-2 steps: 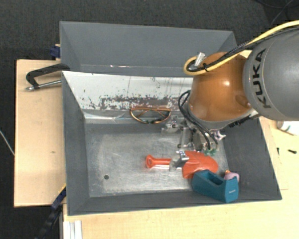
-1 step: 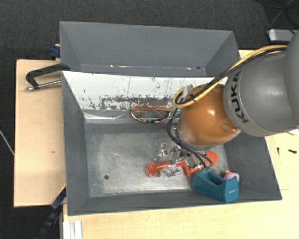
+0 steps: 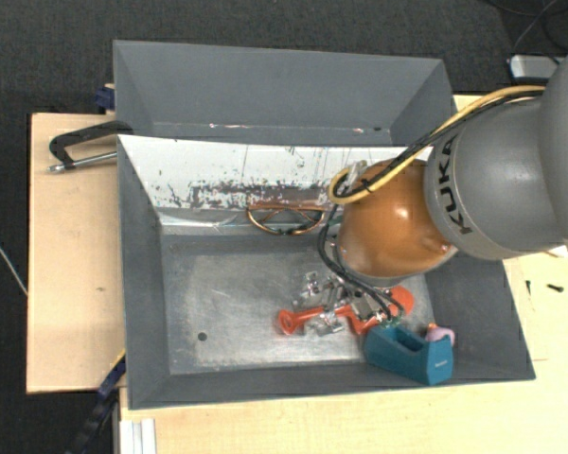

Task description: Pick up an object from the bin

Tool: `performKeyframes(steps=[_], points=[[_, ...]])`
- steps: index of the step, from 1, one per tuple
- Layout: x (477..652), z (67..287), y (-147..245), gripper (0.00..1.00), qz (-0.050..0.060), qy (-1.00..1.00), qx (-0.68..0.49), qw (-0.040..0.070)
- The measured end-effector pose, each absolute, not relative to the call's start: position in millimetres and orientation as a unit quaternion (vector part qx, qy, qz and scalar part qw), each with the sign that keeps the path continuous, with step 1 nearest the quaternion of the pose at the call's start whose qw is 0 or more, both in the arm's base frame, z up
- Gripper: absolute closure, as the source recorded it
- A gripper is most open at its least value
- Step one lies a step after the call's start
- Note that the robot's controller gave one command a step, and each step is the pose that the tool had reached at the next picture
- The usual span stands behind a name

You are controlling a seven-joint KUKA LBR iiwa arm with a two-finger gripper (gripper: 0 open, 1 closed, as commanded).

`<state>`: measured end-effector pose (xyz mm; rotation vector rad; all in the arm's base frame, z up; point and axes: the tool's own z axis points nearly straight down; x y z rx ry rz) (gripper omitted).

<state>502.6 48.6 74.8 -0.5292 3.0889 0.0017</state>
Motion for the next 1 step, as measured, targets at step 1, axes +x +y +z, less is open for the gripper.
performKeyframes(steps=[1], points=[[509.4,201.1,51.4,1.0,0.001,0.988,-0.154,0.003]])
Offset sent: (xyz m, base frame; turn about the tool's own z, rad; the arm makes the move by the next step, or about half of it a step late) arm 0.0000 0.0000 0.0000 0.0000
